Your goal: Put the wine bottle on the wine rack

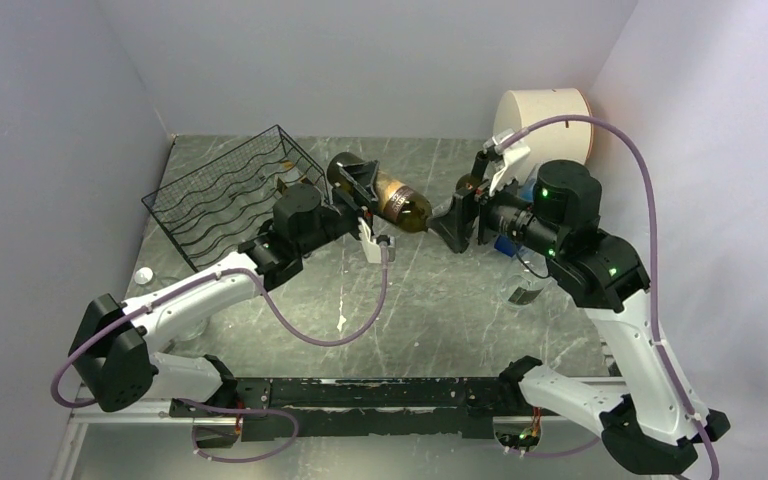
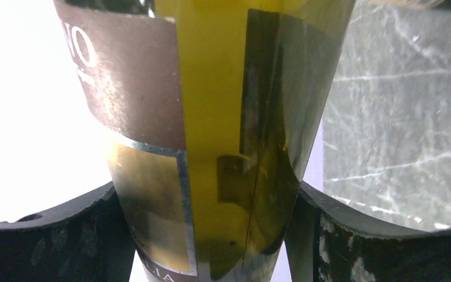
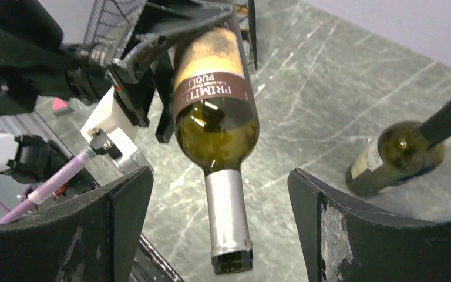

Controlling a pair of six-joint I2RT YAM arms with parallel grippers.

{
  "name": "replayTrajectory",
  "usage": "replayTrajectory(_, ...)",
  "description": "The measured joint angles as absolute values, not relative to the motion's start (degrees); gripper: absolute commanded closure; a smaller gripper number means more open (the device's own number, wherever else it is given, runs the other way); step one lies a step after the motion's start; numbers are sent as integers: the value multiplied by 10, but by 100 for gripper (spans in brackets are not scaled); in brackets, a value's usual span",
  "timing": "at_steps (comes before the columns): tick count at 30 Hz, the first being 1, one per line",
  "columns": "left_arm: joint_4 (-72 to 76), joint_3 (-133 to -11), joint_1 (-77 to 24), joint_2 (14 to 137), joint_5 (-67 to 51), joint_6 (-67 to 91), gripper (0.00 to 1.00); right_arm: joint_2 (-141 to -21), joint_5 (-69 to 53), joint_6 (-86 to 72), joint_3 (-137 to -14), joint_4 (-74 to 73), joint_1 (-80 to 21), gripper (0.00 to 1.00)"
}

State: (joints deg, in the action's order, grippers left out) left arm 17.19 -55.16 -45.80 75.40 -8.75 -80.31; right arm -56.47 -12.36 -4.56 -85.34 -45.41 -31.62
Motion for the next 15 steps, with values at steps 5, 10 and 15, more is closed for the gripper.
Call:
replayTrajectory(5,137,-559,-458,755,-74,-883,93,-563,-108,-34,-840,-483,-316,13)
replayTrajectory(10,107,-560,-458,756,-70,-933,93,-564,-96,-18,-803,-485,-316,16)
replayTrajectory(15,98,-567,-458,760,-69,-961,93,-578,-111,-10,-771,-484,-316,20)
